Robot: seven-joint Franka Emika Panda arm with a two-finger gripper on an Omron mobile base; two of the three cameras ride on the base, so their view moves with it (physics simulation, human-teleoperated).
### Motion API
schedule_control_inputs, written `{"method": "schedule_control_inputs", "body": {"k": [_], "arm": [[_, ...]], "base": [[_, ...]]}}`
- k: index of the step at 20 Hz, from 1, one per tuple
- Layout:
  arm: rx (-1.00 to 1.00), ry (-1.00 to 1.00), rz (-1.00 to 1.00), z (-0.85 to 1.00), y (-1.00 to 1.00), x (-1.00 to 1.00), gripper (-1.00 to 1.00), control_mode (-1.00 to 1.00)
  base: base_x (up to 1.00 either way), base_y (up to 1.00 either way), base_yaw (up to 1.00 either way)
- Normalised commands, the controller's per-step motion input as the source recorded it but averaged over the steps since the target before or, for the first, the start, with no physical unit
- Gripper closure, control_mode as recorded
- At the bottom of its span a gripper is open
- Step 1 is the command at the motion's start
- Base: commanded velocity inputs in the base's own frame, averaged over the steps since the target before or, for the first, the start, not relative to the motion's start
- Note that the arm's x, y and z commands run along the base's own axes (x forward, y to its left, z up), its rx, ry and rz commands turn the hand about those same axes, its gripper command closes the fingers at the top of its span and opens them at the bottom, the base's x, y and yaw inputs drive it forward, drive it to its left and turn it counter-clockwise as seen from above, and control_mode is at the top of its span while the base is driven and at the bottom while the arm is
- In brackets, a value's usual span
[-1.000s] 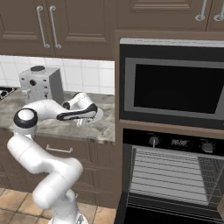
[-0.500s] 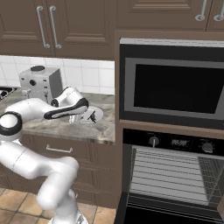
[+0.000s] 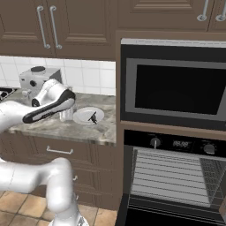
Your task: Take the fish from the oven and place it on the plate on the counter.
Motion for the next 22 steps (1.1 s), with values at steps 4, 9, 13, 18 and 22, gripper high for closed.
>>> {"method": "schedule_control_inputs", "body": {"k": [4, 9, 13, 18, 22], "arm": [[-0.73, -0.17, 0.10, 0.98, 0.17, -1.00, -1.00, -1.00], [-0.95, -0.07, 0.19, 0.64, 0.00, -1.00, -1.00, -1.00], [-0.95, -0.03, 0.21, 0.71, 0.00, -0.98, -1.00, -1.00], [-0.75, -0.14, 0.13, 0.99, 0.00, -0.74, -1.00, -1.00], [-0.48, -0.33, 0.01, 1.00, 0.00, -0.62, -1.00, -1.00]], "base": [[0.00, 0.00, 0.00], [0.00, 0.00, 0.00], [0.00, 0.00, 0.00], [0.00, 0.00, 0.00], [0.00, 0.00, 0.00]]}}
